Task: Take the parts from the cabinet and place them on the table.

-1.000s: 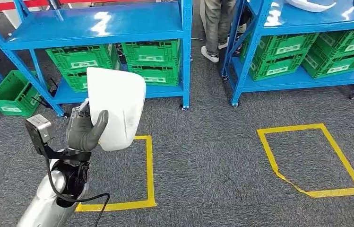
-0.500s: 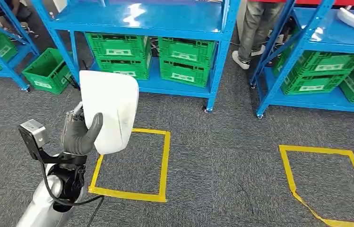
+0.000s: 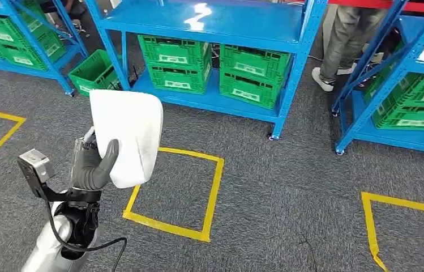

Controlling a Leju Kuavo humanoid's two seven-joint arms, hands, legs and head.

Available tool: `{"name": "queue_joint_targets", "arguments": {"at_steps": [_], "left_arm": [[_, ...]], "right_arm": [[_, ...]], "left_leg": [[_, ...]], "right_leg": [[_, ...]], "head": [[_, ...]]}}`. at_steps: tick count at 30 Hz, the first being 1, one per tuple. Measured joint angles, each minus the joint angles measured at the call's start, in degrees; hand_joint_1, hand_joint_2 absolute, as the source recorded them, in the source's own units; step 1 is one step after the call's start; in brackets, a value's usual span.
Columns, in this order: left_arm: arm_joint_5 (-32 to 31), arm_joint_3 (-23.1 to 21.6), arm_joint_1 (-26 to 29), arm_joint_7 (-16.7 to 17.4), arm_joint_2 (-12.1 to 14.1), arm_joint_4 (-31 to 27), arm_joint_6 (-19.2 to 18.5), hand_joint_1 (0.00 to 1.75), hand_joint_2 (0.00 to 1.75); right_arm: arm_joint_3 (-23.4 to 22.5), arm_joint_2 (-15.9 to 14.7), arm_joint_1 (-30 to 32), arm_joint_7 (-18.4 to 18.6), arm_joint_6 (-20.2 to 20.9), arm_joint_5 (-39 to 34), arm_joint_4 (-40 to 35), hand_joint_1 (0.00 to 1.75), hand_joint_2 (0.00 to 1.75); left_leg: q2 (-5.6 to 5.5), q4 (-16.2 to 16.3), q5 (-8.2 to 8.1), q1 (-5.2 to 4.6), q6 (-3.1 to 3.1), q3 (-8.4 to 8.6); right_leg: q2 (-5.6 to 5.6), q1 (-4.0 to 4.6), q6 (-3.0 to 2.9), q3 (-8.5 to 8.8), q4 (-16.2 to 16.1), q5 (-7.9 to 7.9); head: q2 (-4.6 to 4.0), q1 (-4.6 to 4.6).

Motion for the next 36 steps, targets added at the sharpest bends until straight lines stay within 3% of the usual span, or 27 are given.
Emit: {"name": "queue_joint_targets", "arguments": {"at_steps": [1,2,3,4,5,6,10,11,12,13,15,16,17,18,19,20,21,22,23,25,26,27,31,34,35,36], "left_arm": [[0.0,0.1,0.3,0.0,0.0,-0.1,0.2,1.75,1.75],[0.0,0.4,0.5,0.0,-0.1,-0.2,0.3,1.75,1.75],[0.0,0.6,0.5,0.0,-0.2,-0.4,0.5,1.75,1.75],[-0.1,0.8,0.6,0.0,-0.2,-0.8,0.6,1.75,1.75],[-0.2,1.0,0.5,-0.1,-0.3,-1.3,0.6,1.75,1.75],[-0.2,1.1,0.4,-0.2,-0.3,-1.6,0.6,1.75,1.75],[-0.2,1.7,0.8,-0.3,-0.5,-2.1,0.7,1.75,1.75],[-0.2,1.7,1.0,-0.3,-0.8,-2.2,0.6,1.75,1.75],[-0.2,1.8,0.8,-0.3,-0.9,-2.3,0.6,1.75,1.75],[-0.2,1.7,0.8,-0.3,-0.9,-2.4,0.6,1.75,1.75],[-0.3,1.7,1.2,-0.3,-1.3,-2.4,0.6,1.75,1.75],[-0.4,1.8,1.5,-0.3,-1.4,-2.3,0.6,1.75,1.75],[-0.7,1.8,1.6,-0.3,-1.4,-2.4,0.6,1.75,1.75],[-1.0,1.8,1.8,-0.3,-1.5,-2.4,0.6,1.75,1.75],[-1.2,1.9,2.0,-0.2,-1.6,-2.5,0.6,1.75,1.75],[-1.4,1.9,2.1,-0.2,-1.6,-2.6,0.6,1.75,1.75],[-1.4,2.1,2.2,-0.2,-1.7,-2.8,0.6,1.75,1.75],[-1.5,2.4,2.1,-0.2,-1.7,-3.0,0.7,1.75,1.75],[-1.9,2.7,2.4,-0.2,-1.7,-3.3,0.7,1.75,1.75],[-2.1,3.3,3.0,-0.1,-1.7,-4.0,0.8,1.75,1.75],[-2.1,3.5,3.2,-0.1,-1.7,-4.3,0.8,1.75,1.75],[-2.1,3.6,3.2,-0.1,-1.7,-4.6,0.9,1.75,1.75],[-2.1,3.6,3.2,-0.1,-1.7,-4.6,0.9,1.75,1.75],[-2.2,3.6,3.2,-0.1,-1.7,-4.7,0.8,1.75,1.75],[-2.3,3.8,3.1,0.0,-1.7,-4.9,0.9,1.75,1.75],[-2.6,3.8,3.3,0.0,-1.8,-4.9,1.0,1.75,1.75]], "right_arm": [[0.0,0.0,0.0,0.0,0.0,0.1,0.0,0.0,0.0],[0.0,0.0,-0.1,0.0,-0.1,0.3,0.0,0.0,0.0],[0.0,0.1,-0.2,0.0,-0.1,0.5,0.0,0.0,0.0],[0.0,0.1,-0.3,0.0,-0.2,0.6,0.0,0.0,0.0],[0.0,0.1,-0.4,0.0,-0.2,0.6,0.0,0.0,0.0],[0.0,0.2,-0.4,0.0,-0.2,0.7,0.0,0.0,0.0],[0.0,0.3,-0.6,0.0,-0.3,0.8,-0.1,0.0,0.0],[0.0,0.2,-0.8,0.0,-0.3,0.8,-0.1,0.0,0.0],[0.0,0.1,-0.7,0.0,-0.3,0.8,-0.1,0.0,0.0],[0.0,0.2,-0.6,-0.1,-0.3,0.8,-0.1,0.0,0.0],[0.0,0.0,-0.2,0.1,-0.3,0.8,-0.1,0.0,0.0],[0.0,0.0,-0.1,0.1,-0.3,0.9,-0.1,0.0,0.0],[0.0,0.1,-0.1,0.1,-0.3,0.9,-0.1,0.0,0.0],[0.0,0.0,-0.2,0.1,-0.3,1.0,-0.1,0.0,0.0],[0.0,0.0,-0.3,0.1,-0.3,1.1,-0.1,0.0,0.0],[0.0,0.0,-0.4,0.1,-0.3,1.2,-0.1,0.0,0.0],[0.0,-0.1,-0.4,0.1,-0.3,1.5,-0.1,0.0,0.0],[0.0,-0.2,-0.5,0.1,-0.2,1.8,-0.1,0.0,0.0],[0.0,-0.2,-0.7,0.2,0.0,2.1,-0.1,0.0,0.0],[0.1,-0.1,-1.2,0.2,0.3,2.2,-0.1,0.0,0.0],[0.0,0.2,-1.5,0.2,0.3,2.3,-0.2,0.0,0.0],[0.0,-0.1,-1.6,0.2,0.3,2.4,-0.2,0.0,0.0],[0.0,-0.1,-1.6,0.2,0.3,2.4,-0.2,0.0,0.0],[0.0,-0.1,-1.6,0.2,0.3,2.4,-0.2,0.0,0.0],[0.0,-0.1,-1.5,0.2,0.4,2.5,-0.2,0.0,0.0],[0.1,-0.1,-1.3,0.2,0.5,2.7,-0.2,0.0,0.0]], "left_leg": [[0.07,0.9,0.32,0.14,-0.06,-0.54],[0.21,-1.2,1.99,0.21,-0.01,0.36],[0.46,-5.8,4.44,0.2,0.18,2.61],[1.42,-11.4,6.83,0.09,0.5,5.53],[4.43,-17.0,8.59,-0.32,1.22,8.73],[5.86,-18.4,7.88,-0.94,1.24,9.32],[2.53,-19.1,8.55,-1.12,2.25,8.91],[1.73,-20.0,9.29,-0.42,2.53,9.65],[1.08,-20.2,9.57,-0.29,2.88,9.64],[0.38,-20.2,9.66,-0.28,3.02,9.5],[-1.48,-20.1,9.67,-0.35,3.02,9.32],[-2.4,-20.1,9.67,-0.37,3.01,9.3],[-3.18,-20.0,9.66,-0.37,3.0,9.33],[-4.12,-19.9,9.65,-0.37,2.98,9.38],[-5.09,-19.7,9.58,-0.34,2.88,9.41],[-5.89,-19.5,9.46,-0.32,2.68,9.42],[-6.44,-19.5,9.45,-0.22,2.46,9.29],[-7.17,-19.0,9.32,-0.71,2.08,8.98],[-7.52,-19.0,9.43,-0.57,1.85,8.71],[-8.65,-19.0,9.54,-0.4,1.46,8.43],[-7.1,-18.5,9.08,-0.32,1.16,8.27],[-3.9,-17.3,8.25,-0.86,0.82,7.8],[-3.9,-17.3,8.25,-0.86,0.82,7.8],[-2.82,-16.3,7.61,-0.79,0.71,7.36],[-0.57,-10.3,4.44,-0.58,0.3,4.5],[-0.07,-4.4,2.1,-0.32,0.07,1.46]], "right_leg": [[-0.58,0.0,-0.05,0.01,0.0,-0.04],[-1.26,0.02,-0.06,0.03,0.0,-0.08],[-1.87,0.05,-0.08,0.06,0.0,-0.11],[-2.42,0.08,-0.03,0.12,0.0,-0.17],[-2.94,0.23,0.1,0.3,0.0,-0.25],[-3.47,0.83,0.5,0.35,0.1,-0.5],[-6.26,0.94,1.5,1.03,-0.6,-0.61],[-3.71,0.69,1.75,0.44,0.4,-1.26],[-0.68,0.56,1.45,-0.72,3.0,-2.72],[0.77,0.54,1.08,-2.64,7.2,-4.68],[1.49,0.55,0.77,-7.18,16.4,-7.94],[1.59,0.57,1.14,-8.32,18.3,-8.11],[1.63,0.55,1.58,-8.0,17.2,-7.3],[1.74,0.52,2.21,-6.24,13.1,-5.33],[2.2,0.42,2.8,-3.53,7.1,-2.71],[3.78,0.18,3.12,-1.05,1.7,-0.55],[5.69,0.12,2.28,-0.44,0.7,-0.36],[5.61,0.3,1.87,-0.02,-0.2,0.06],[5.04,0.53,1.3,-0.15,0.1,0.08],[4.04,0.64,0.83,-0.07,0.2,0.12],[3.4,-0.13,0.4,0.04,-0.1,0.34],[3.05,0.0,0.16,0.17,-0.1,0.2],[3.05,0.0,0.16,0.17,-0.1,0.2],[2.83,0.03,-0.14,0.22,-0.1,0.17],[1.83,0.2,-0.53,0.36,-0.1,-0.03],[0.93,0.34,-0.65,0.38,-0.1,-0.13]], "head": [[0.0,-0.04],[0.0,0.0],[0.0,-0.02],[0.0,-0.02],[0.0,-0.04],[0.0,0.07],[0.0,-0.02],[0.0,0.13],[0.0,0.19],[0.0,0.4],[0.0,0.44],[0.0,0.46],[0.0,0.44],[0.0,0.44],[0.0,0.46],[0.0,0.46],[0.0,0.39],[0.0,0.46],[0.0,0.42],[0.0,0.42],[0.0,0.39],[0.0,0.26],[0.0,0.26],[0.0,0.22],[0.0,0.24],[0.0,0.2]]}}
